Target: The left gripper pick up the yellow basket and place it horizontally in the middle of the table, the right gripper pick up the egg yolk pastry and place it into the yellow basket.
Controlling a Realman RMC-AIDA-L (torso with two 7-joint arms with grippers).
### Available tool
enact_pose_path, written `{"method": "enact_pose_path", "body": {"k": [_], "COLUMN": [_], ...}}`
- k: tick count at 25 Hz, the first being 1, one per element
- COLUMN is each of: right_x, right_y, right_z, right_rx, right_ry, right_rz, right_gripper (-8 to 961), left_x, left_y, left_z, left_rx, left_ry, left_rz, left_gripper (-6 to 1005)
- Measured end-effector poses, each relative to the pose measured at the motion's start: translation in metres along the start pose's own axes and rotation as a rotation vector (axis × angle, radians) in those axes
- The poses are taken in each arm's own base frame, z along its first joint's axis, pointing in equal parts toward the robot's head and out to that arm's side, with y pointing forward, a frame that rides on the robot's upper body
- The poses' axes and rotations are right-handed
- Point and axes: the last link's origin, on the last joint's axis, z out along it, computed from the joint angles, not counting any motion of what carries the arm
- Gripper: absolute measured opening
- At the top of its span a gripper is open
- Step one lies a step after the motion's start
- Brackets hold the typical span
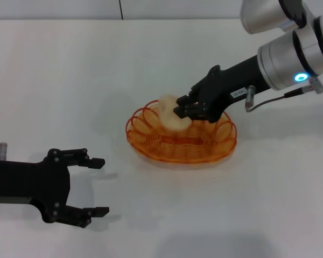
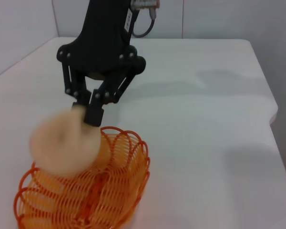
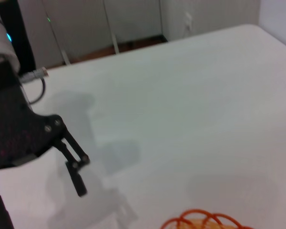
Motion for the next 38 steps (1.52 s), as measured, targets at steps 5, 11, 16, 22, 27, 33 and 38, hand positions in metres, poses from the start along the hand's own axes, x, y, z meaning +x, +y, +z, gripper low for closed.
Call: {"method": "enact_pose_path", "body": {"k": [5,11,16,22,27,33,38], "right_x": [0.005,0.028,0.058,0.099,0.124,0.132,0.139], "right_y": [0.001,0.003,0.008,0.009,0.009,0.007,0.005], "right_z": [0.001,-0.011,-0.037,-0.065,-0.071,-0.073,-0.077], "right_rx": [-0.021,-0.019,-0.038,-0.029,-0.026,-0.029,-0.026], "right_ry": [-0.019,-0.03,-0.117,-0.223,-0.27,-0.262,-0.247], "right_rz": [-0.009,-0.026,-0.046,-0.025,-0.018,-0.012,-0.007], "right_gripper": [130,389,583,760,760,760,760], "left_x": [0.0,0.001,0.001,0.001,0.002,0.002,0.003], "left_y": [-0.001,-0.003,-0.005,-0.009,-0.018,-0.027,-0.032], "left_z": [0.0,-0.003,-0.008,-0.011,-0.01,-0.007,-0.005], "left_rx": [0.006,0.018,0.037,0.049,0.033,-0.007,-0.032], "left_ry": [-0.001,0.007,0.02,0.031,0.045,0.052,0.056], "left_rz": [-0.001,-0.001,-0.007,-0.022,-0.039,-0.059,-0.071], "left_gripper": [880,880,880,880,880,880,880]}}
